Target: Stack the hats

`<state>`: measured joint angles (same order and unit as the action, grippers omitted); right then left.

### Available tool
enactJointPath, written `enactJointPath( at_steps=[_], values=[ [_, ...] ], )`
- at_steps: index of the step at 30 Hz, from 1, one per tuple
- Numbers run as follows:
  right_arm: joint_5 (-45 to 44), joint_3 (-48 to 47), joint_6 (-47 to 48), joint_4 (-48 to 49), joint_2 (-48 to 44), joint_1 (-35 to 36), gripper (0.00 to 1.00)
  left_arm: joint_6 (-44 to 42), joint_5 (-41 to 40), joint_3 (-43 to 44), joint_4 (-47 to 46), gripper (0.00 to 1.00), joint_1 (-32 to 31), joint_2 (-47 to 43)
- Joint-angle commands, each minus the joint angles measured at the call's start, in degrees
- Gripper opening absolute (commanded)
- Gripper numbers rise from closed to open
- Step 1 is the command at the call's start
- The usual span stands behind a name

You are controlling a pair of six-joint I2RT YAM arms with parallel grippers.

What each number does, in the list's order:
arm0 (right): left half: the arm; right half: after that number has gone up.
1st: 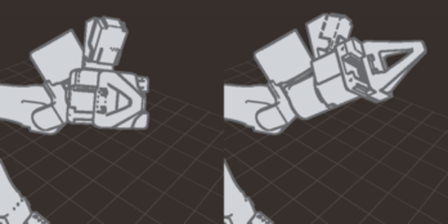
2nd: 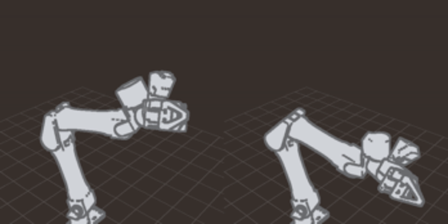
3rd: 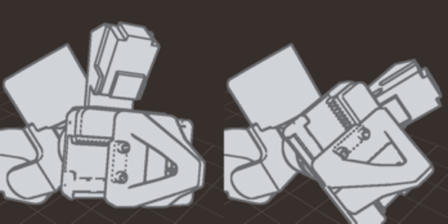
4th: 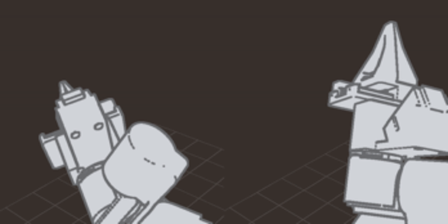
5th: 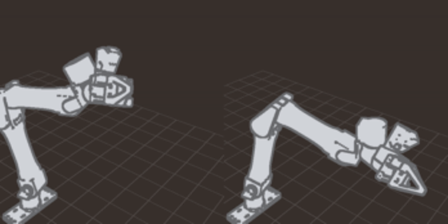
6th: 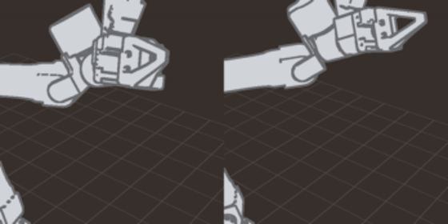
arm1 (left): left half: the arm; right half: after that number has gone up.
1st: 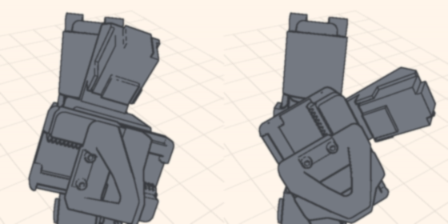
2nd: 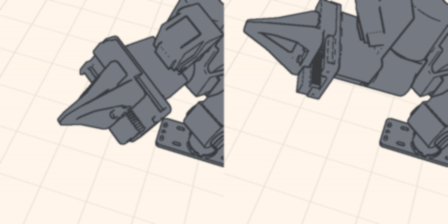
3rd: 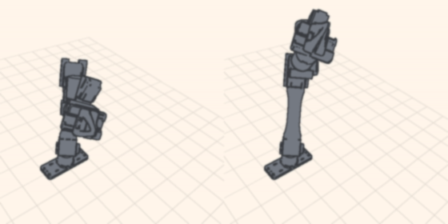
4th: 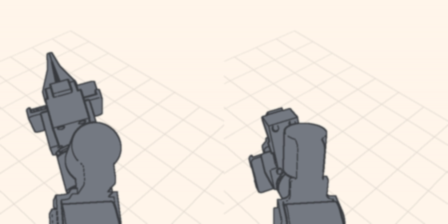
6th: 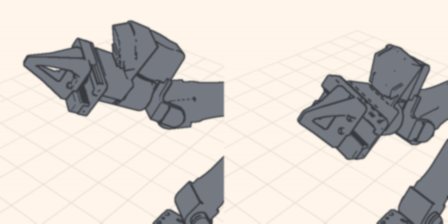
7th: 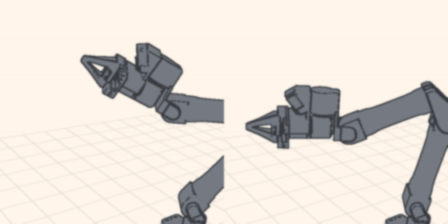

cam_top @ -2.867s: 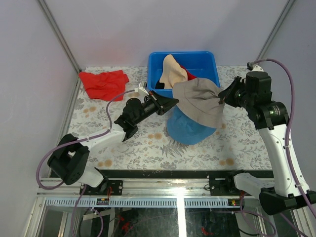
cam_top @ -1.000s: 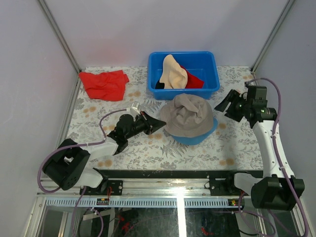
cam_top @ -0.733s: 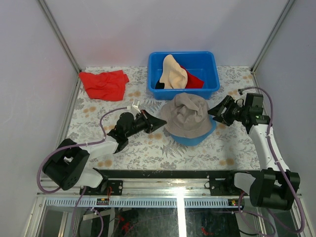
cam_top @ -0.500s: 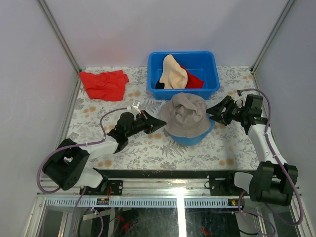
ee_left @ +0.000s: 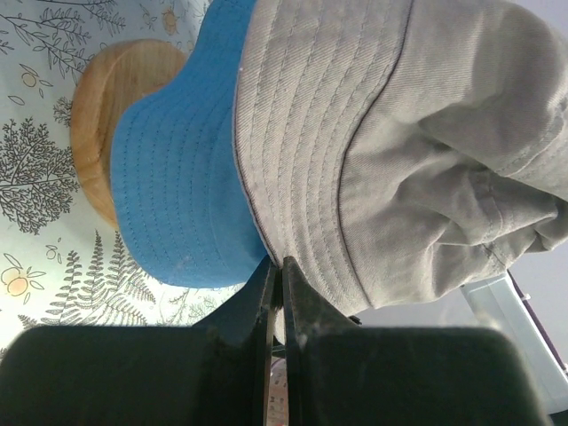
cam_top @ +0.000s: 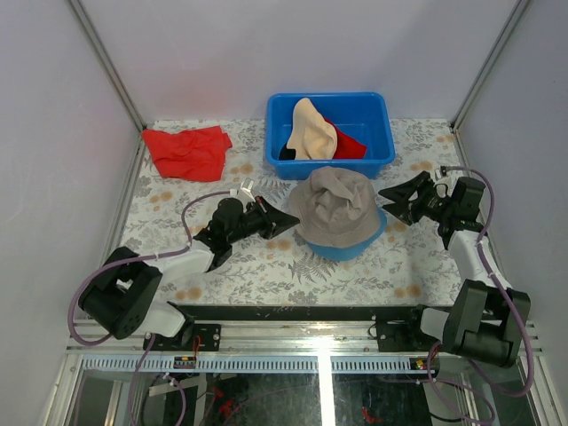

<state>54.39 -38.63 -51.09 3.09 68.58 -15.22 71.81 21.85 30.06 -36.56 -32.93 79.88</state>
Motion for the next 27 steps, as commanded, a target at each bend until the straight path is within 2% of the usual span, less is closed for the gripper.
enactJointPath(
  at_steps=[1,2,8,12,18,27],
  values=[
    [5.6,3.0,-12.4,21.1,2.1,-0.4,0.71,-1.8,1.8,2.8,0.4,0.00,0.5,1.4],
    [5.8,3.4,-13.7,23.9,2.5,-0.4,0.72,-1.8,2.0,3.1,0.5,0.00,0.5,1.6],
    [5.9,3.9,-12.0,23.0,4.8,-0.3,0.72,-1.8,2.6,4.8,0.6,0.00,0.7,2.8],
    [6.5,5.4,-14.3,28.1,7.2,-0.3,0.73,-1.6,2.7,5.4,0.4,0.00,0.7,3.3],
    [4.4,5.7,-10.7,25.4,9.2,-0.3,0.73,-1.4,3.2,5.2,-0.2,0.00,1.1,3.8],
    [4.9,9.1,-19.6,39.6,13.9,0.6,0.73,-1.2,3.8,4.5,-0.6,0.00,1.7,4.1]
  ],
)
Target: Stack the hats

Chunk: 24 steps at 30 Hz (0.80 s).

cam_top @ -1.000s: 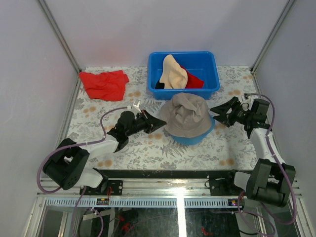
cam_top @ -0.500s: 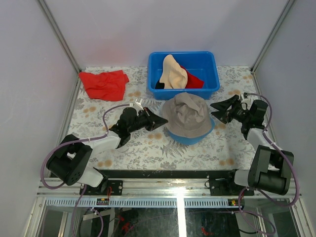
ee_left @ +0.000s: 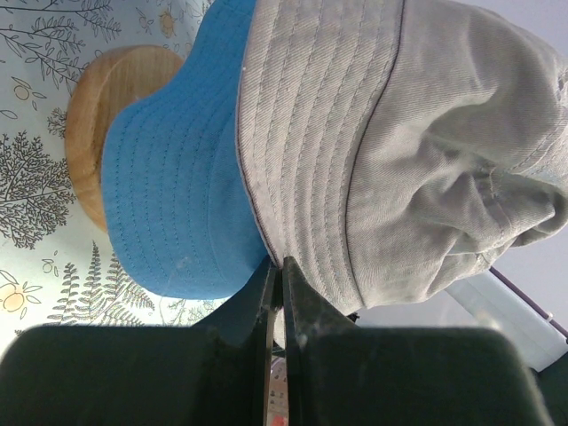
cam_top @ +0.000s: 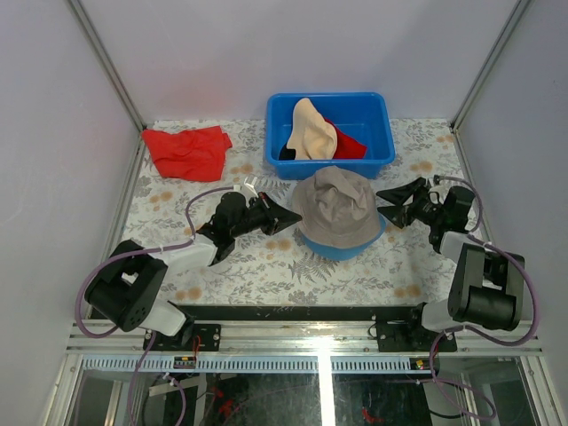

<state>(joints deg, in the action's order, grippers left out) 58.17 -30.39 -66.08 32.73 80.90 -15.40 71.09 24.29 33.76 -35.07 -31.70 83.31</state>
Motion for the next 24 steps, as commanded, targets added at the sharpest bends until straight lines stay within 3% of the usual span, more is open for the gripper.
enactJointPath(
  at_steps=[1,6,10,15,16,17,24],
  values=[
    [0.9,1.2,-5.7,11.9,2.1,1.3,0.73,-0.4,1.4,0.8,-2.2,0.00,0.6,0.8],
    [0.4,3.5,-14.2,24.0,5.3,2.6,0.71,-0.3,1.6,1.2,-2.5,0.00,0.7,1.5],
    [0.5,3.7,-17.4,28.8,7.0,2.7,0.57,-0.2,1.8,1.2,-2.7,0.00,0.9,2.1],
    [0.6,2.9,-17.0,26.8,6.9,2.7,0.27,-0.1,2.0,1.1,-3.1,0.00,1.2,2.8],
    [0.4,2.8,-16.4,25.9,6.7,2.7,0.19,-0.1,2.0,1.1,-3.1,0.00,1.3,2.9],
    [-0.1,2.8,-15.2,23.9,6.4,2.7,0.02,0.0,2.1,0.8,-3.4,0.00,1.5,3.6],
    [-0.9,3.3,-15.0,22.5,7.0,2.6,0.00,1.2,3.0,-0.6,-6.2,0.00,2.0,7.0]
  ],
)
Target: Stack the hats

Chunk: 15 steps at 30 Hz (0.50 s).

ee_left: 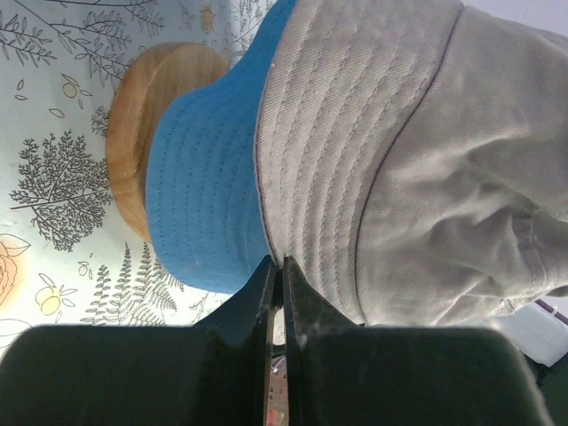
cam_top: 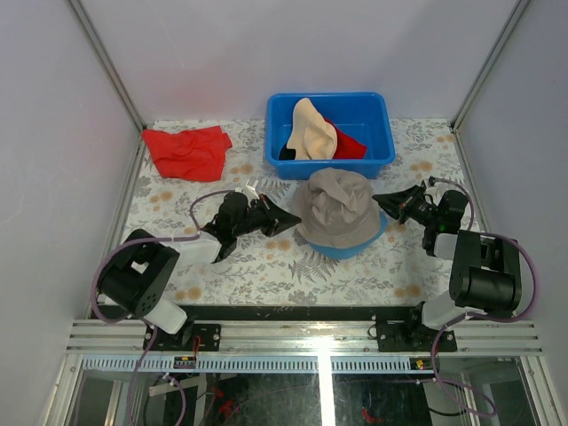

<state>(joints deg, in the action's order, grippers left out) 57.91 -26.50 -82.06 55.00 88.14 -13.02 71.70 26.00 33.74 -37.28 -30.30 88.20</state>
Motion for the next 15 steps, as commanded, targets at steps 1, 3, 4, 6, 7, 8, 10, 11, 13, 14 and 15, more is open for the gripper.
enactJointPath(
  at_steps=[1,3,4,6,7,8,10,11,13,14,15],
  values=[
    [-0.9,-0.4,1.2,-0.3,-0.2,0.2,0.00,0.7,1.5,-0.7,-4.5,0.00,0.6,2.7],
    [-1.6,-0.2,2.0,-1.9,-0.2,0.1,0.00,0.7,1.8,-0.7,-4.9,0.00,0.6,3.9],
    [-1.8,-0.1,2.6,-3.2,0.0,0.1,0.00,0.8,1.8,-0.7,-5.0,0.00,0.6,4.4],
    [-2.3,0.2,3.8,-4.7,0.3,0.0,0.00,0.8,1.8,-0.6,-5.1,0.00,0.6,5.8],
    [-2.7,0.3,4.1,-5.5,0.5,-0.2,0.00,0.9,1.9,-0.6,-5.4,0.00,0.6,6.5],
    [-3.0,0.4,4.6,-6.3,0.6,-0.3,0.00,1.0,2.1,-0.5,-5.7,0.00,0.6,7.4],
    [-3.6,0.4,5.9,-8.5,0.8,-0.8,0.00,1.1,2.5,-0.4,-6.2,0.00,0.6,8.7],
    [-3.8,0.4,6.5,-9.2,0.9,-1.0,0.00,1.0,2.6,-0.4,-6.3,0.00,0.6,9.4],
    [-4.1,0.4,7.9,-11.0,1.1,-1.5,0.00,0.9,2.7,-0.7,-6.3,0.00,0.6,10.3],
    [-4.3,0.3,8.6,-11.9,1.2,-1.7,0.00,0.8,2.6,-0.9,-6.3,0.00,0.6,10.6],
    [-4.5,0.2,9.6,-13.2,1.2,-1.7,0.00,0.7,2.6,-1.2,-6.3,0.00,0.6,10.9]
  ],
)
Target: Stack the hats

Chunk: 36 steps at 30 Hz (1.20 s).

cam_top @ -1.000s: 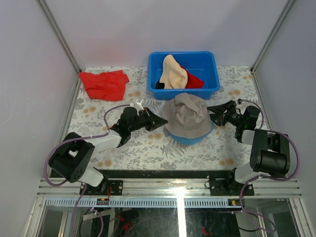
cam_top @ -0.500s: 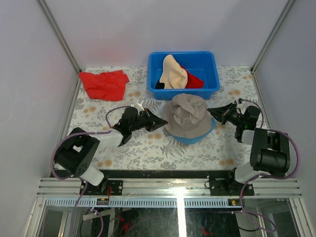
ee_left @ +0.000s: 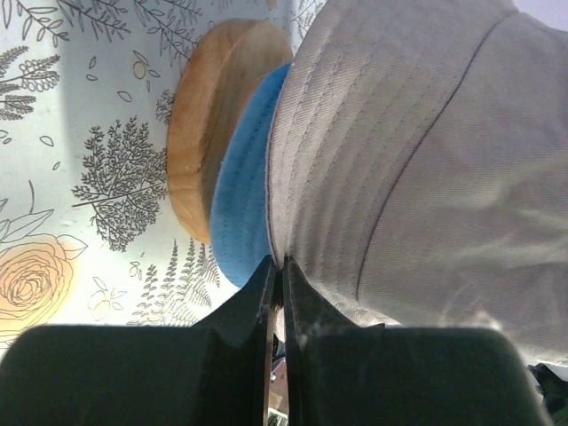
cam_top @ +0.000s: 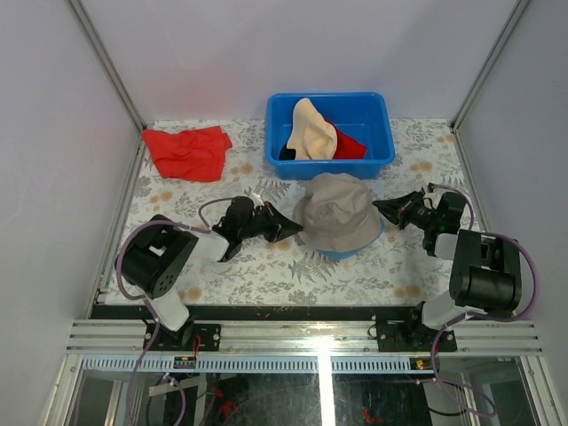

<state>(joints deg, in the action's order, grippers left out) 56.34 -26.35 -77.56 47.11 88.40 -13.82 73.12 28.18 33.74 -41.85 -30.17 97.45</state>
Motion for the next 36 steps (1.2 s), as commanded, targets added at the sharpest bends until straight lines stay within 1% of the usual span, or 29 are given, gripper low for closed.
enactJointPath(
  at_steps=[1,6,9,14,19,24,27,29,31,33,35,36],
  values=[
    [-3.1,-0.3,6.3,-7.1,0.9,-1.0,0.00,-0.7,0.5,-1.5,-2.2,0.00,0.5,2.0],
    [-5.0,-1.6,13.4,-16.4,0.2,-1.0,0.00,-1.5,0.8,-2.4,-2.1,0.00,0.4,3.4],
    [-6.7,-2.3,18.6,-23.8,0.0,-1.0,0.00,-1.4,0.9,-3.0,-2.9,0.00,0.4,4.9],
    [-8.4,-2.3,23.1,-28.6,0.3,-1.0,0.00,-1.1,0.9,-3.5,-4.1,0.00,0.4,6.4],
    [-11.3,-5.7,30.7,-38.5,-0.6,-1.0,0.00,-1.1,1.2,-3.6,-5.3,0.00,0.4,8.7],
    [-12.7,-5.9,33.9,-42.5,-2.2,-0.9,0.00,-1.5,1.7,-4.0,-6.7,0.00,0.4,8.5],
    [-12.5,-5.7,34.8,-43.8,-4.1,-0.9,0.00,-1.7,2.1,-4.0,-6.6,0.00,0.3,6.0],
    [-12.9,-6.0,35.8,-45.4,-6.1,-0.9,0.00,-2.6,1.8,-3.7,-4.9,0.00,0.3,3.9],
    [-13.3,-6.9,37.0,-47.5,-7.6,-0.9,0.03,-3.9,1.1,-3.2,-2.1,0.00,0.2,2.2],
    [-13.3,-7.5,37.3,-49.0,-9.1,-0.9,0.07,-4.3,1.4,-3.1,-1.7,0.00,0.2,1.7],
    [-13.4,-8.2,37.3,-50.2,-11.1,-0.9,0.18,-4.1,1.8,-3.3,-2.1,0.01,0.0,1.4],
    [-13.8,-8.8,37.4,-51.1,-12.1,-0.9,0.24,-4.0,1.7,-3.4,-1.9,0.03,-0.1,1.2]
  ],
)
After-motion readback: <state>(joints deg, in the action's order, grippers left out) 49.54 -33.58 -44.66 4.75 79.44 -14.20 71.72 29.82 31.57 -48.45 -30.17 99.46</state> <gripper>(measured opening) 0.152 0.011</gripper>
